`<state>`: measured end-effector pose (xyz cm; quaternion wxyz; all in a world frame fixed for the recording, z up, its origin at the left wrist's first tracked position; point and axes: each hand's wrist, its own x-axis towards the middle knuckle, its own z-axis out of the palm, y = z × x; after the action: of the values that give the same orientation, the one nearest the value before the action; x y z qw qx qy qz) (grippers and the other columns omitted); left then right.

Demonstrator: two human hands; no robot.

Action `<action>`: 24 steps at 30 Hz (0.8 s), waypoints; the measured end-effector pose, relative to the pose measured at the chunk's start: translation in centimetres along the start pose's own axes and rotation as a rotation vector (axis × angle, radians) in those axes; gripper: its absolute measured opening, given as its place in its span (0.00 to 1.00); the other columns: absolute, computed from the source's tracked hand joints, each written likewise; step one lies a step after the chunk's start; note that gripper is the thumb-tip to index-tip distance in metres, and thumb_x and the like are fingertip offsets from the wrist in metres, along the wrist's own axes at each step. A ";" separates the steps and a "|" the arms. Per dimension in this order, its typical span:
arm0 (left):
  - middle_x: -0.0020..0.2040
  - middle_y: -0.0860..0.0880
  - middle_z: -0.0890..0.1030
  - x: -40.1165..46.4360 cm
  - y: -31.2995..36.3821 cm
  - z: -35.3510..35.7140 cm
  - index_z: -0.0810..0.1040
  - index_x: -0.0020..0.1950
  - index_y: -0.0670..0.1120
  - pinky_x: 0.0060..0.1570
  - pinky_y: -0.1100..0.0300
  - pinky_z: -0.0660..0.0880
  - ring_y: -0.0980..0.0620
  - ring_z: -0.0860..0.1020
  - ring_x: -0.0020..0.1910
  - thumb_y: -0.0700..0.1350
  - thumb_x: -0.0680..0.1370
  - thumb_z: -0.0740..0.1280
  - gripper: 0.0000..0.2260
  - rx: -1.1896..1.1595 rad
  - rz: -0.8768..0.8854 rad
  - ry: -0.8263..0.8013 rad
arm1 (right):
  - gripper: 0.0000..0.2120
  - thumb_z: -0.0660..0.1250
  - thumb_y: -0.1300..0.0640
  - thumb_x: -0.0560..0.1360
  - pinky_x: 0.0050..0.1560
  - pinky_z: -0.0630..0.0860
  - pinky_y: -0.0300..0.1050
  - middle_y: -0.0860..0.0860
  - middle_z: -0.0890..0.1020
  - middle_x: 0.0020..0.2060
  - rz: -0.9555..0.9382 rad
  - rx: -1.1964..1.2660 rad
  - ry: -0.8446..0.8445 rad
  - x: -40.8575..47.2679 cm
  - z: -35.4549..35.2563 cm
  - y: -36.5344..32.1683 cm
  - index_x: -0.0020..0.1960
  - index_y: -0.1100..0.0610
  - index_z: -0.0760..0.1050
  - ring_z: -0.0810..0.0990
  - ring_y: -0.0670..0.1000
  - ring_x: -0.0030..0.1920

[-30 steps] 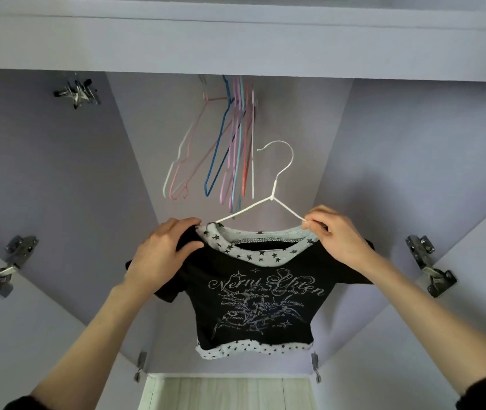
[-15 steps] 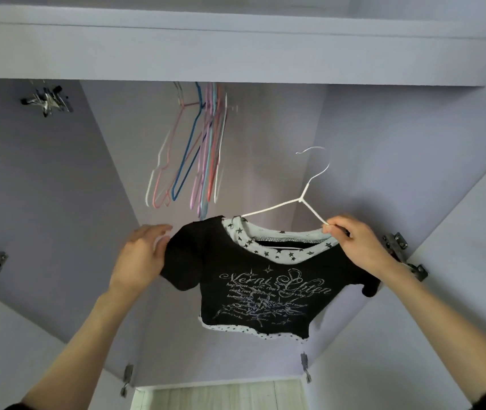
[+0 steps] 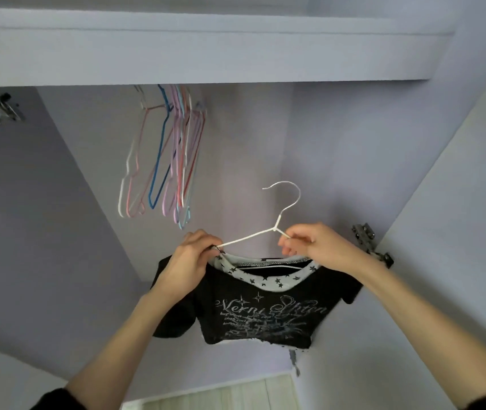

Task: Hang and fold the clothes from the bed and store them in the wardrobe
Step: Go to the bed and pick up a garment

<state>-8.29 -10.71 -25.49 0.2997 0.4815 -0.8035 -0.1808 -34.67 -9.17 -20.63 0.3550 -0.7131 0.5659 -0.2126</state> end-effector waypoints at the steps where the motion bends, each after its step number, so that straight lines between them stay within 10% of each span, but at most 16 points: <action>1: 0.44 0.47 0.76 0.2 0.0 0.0 0.80 0.47 0.38 0.49 0.59 0.68 0.43 0.74 0.47 0.32 0.77 0.63 0.06 -0.008 0.003 0.008 | 0.08 0.61 0.60 0.79 0.41 0.73 0.32 0.46 0.80 0.35 0.023 0.120 -0.065 0.1 -0.1 -0.2 0.46 0.59 0.78 0.77 0.39 0.34; 17: 0.57 0.40 0.77 4.2 5.2 -3.5 0.78 0.59 0.38 0.54 0.44 0.74 0.39 0.74 0.59 0.27 0.72 0.64 0.17 0.306 0.334 0.258 | 0.12 0.61 0.73 0.69 0.40 0.81 0.47 0.57 0.83 0.38 0.324 1.145 -0.193 3.8 -1.8 3.5 0.51 0.64 0.74 0.84 0.57 0.41; 24: 0.73 0.41 0.58 8.9 8.9 -7.8 0.62 0.72 0.46 0.73 0.41 0.48 0.36 0.52 0.74 0.31 0.71 0.61 0.30 0.687 0.515 0.656 | 0.15 0.55 0.70 0.79 0.39 0.81 0.47 0.57 0.84 0.46 0.192 1.204 0.001 7.7 -4.4 2.6 0.59 0.56 0.73 0.84 0.57 0.47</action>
<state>-12.27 -14.43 -11.72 0.3949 0.3702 -0.7727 0.3316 -37.43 -17.98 -20.43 0.7132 -0.3327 0.4083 -0.4626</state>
